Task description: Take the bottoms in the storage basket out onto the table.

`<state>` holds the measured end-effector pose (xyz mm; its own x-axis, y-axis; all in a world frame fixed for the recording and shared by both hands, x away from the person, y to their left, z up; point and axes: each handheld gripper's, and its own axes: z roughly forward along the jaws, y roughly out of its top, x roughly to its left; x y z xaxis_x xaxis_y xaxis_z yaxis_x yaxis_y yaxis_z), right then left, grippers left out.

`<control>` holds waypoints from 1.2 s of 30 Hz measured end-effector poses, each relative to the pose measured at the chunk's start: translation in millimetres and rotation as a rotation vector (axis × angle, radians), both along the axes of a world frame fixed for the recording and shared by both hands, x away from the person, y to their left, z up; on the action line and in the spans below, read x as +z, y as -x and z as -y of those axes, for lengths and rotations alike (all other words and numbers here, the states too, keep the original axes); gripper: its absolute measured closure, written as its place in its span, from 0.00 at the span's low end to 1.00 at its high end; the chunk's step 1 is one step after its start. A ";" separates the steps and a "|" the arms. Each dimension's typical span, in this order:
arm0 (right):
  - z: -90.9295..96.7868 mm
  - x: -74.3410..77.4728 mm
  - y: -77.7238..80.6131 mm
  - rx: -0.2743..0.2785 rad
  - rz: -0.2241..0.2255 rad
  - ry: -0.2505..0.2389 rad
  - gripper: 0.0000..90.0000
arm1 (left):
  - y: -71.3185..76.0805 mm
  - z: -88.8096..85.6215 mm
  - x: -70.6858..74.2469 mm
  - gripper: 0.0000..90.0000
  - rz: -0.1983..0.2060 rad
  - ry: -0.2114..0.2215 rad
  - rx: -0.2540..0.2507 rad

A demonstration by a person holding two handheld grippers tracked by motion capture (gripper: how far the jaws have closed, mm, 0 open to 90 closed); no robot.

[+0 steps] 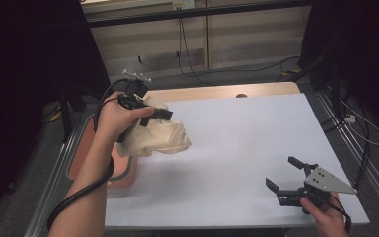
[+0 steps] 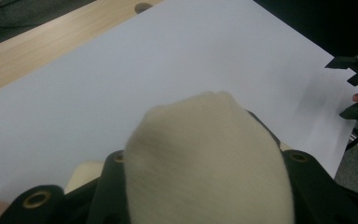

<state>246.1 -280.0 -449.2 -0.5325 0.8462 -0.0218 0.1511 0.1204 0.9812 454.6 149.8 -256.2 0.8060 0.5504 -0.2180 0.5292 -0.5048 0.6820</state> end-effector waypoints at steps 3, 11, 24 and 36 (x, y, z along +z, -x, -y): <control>0.0 0.0 0.0 0.000 -0.001 -0.001 0.02 | 0.4 2.4 -1.6 0.65 0.000 0.002 0.000; 0.3 0.3 0.3 0.000 0.000 -0.002 0.02 | 0.8 9.6 -8.2 0.65 -0.004 0.007 -0.008; 0.2 0.4 0.6 0.001 0.000 -0.003 0.02 | 3.4 19.4 -14.1 0.65 0.014 0.013 -0.019; 1.1 0.6 0.8 0.002 0.002 -0.003 0.02 | 6.0 26.7 -22.2 0.65 0.021 0.019 -0.026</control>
